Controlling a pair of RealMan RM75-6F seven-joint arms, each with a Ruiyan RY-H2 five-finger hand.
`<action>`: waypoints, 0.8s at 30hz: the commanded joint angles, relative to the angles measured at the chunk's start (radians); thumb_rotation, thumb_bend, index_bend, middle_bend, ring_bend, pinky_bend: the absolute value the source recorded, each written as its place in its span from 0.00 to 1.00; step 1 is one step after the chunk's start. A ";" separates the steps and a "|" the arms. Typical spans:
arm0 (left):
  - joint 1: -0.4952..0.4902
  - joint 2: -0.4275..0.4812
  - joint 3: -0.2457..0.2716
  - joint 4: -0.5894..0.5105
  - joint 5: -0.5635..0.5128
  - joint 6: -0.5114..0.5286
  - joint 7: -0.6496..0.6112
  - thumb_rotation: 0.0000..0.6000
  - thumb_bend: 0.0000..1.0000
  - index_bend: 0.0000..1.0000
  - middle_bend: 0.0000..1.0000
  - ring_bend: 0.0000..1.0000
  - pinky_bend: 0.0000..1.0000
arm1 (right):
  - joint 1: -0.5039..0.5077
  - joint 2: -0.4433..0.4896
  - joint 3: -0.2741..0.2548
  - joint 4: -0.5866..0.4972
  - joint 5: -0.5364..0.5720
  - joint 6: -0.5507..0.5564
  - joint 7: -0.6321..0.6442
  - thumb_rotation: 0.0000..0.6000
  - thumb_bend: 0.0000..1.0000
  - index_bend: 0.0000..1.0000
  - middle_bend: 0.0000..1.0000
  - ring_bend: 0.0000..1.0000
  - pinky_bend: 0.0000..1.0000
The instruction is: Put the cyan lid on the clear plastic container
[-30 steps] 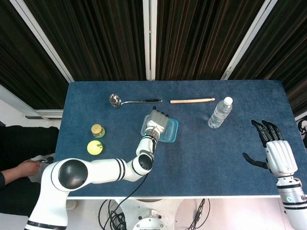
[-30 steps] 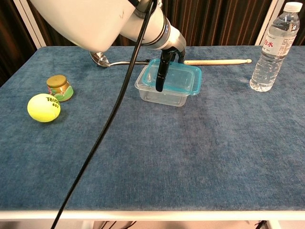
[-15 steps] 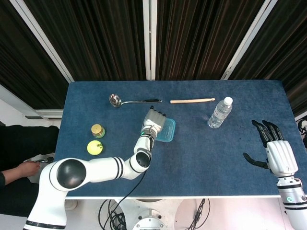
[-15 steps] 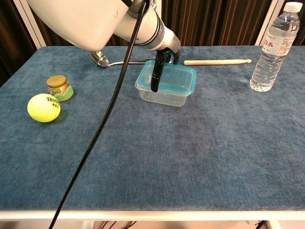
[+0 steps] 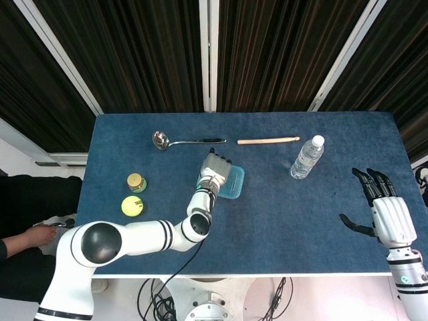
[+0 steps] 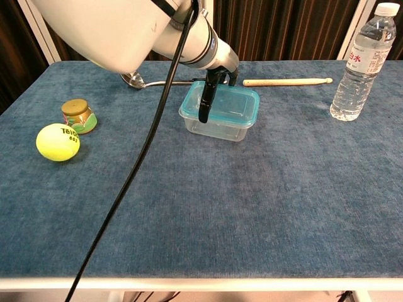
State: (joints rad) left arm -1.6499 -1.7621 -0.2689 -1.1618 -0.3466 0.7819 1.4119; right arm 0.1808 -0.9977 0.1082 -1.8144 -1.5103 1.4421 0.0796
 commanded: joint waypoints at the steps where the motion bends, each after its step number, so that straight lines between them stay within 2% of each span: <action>1: -0.002 -0.001 0.003 -0.002 0.005 0.008 0.003 1.00 0.05 0.28 0.23 0.14 0.06 | -0.001 0.000 -0.001 0.001 -0.002 0.001 0.001 1.00 0.12 0.00 0.13 0.06 0.08; 7: -0.004 0.008 -0.001 -0.024 0.000 0.023 0.011 1.00 0.06 0.09 0.10 0.03 0.04 | -0.006 0.001 -0.002 0.002 -0.004 0.007 0.005 1.00 0.12 0.00 0.13 0.06 0.08; 10: -0.006 0.007 -0.004 -0.029 0.014 0.030 0.007 1.00 0.06 0.05 0.04 0.00 0.03 | -0.008 0.001 -0.003 0.002 -0.009 0.009 0.006 1.00 0.12 0.00 0.13 0.06 0.08; 20: 0.001 0.025 -0.019 -0.071 0.005 0.068 0.003 1.00 0.06 0.01 0.00 0.00 0.02 | -0.018 0.006 -0.007 0.002 -0.020 0.024 0.015 1.00 0.12 0.00 0.13 0.06 0.08; 22: 0.012 0.049 -0.034 -0.109 0.025 0.070 -0.021 1.00 0.06 0.00 0.00 0.00 0.02 | -0.021 0.007 -0.008 0.003 -0.024 0.026 0.021 1.00 0.12 0.00 0.13 0.06 0.08; 24: 0.036 0.087 -0.042 -0.181 0.092 0.073 -0.067 1.00 0.06 0.00 0.00 0.00 0.01 | -0.024 0.008 -0.010 0.005 -0.028 0.030 0.027 1.00 0.12 0.00 0.13 0.06 0.08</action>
State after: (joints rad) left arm -1.6380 -1.7135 -0.2981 -1.2778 -0.3144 0.8501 1.3889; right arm 0.1584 -0.9899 0.0991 -1.8101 -1.5370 1.4711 0.1050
